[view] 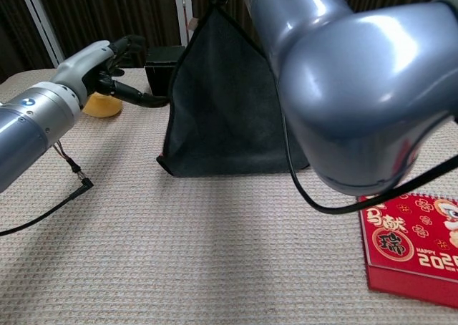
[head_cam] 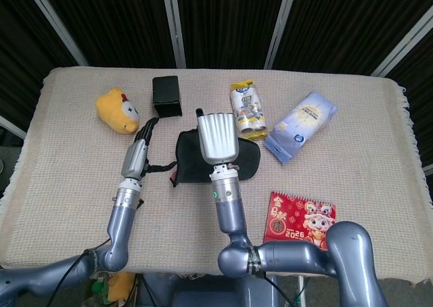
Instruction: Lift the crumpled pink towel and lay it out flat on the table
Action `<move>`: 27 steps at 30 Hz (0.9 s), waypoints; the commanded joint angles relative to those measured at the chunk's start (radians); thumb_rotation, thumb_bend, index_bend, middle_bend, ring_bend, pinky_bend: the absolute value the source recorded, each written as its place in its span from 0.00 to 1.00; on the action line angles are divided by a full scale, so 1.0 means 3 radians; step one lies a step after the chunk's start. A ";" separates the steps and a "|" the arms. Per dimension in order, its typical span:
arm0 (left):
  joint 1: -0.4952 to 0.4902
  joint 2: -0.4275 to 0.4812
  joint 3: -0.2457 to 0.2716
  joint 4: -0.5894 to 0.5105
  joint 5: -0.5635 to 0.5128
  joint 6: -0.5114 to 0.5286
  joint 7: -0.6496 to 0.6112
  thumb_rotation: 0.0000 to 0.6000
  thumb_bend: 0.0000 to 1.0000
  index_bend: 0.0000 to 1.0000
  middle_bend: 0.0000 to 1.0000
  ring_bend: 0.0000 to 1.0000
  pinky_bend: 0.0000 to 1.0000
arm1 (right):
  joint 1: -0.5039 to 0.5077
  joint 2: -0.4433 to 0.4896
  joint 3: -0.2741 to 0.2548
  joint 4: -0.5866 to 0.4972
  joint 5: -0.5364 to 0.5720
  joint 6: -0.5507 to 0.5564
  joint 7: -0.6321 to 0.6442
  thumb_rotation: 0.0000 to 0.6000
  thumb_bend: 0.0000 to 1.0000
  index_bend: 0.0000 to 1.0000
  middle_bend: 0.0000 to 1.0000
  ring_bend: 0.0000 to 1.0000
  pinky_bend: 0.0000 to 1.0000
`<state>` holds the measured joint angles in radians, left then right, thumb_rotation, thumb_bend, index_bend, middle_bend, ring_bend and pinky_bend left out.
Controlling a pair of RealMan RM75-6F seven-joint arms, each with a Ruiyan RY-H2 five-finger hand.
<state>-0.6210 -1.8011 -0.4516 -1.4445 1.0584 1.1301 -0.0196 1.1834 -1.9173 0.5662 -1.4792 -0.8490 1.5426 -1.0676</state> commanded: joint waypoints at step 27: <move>0.0111 -0.0105 0.0602 -0.0525 -0.0058 0.0024 0.0384 1.00 0.08 0.00 0.00 0.00 0.00 | 0.0124 -0.0172 0.0076 0.0087 -0.0016 0.0064 -0.0097 1.00 0.72 0.68 1.00 1.00 1.00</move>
<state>-0.5812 -1.8229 -0.2715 -1.6134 1.0442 1.1354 0.0848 1.2203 -1.9683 0.5886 -1.4532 -0.8536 1.5615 -1.0965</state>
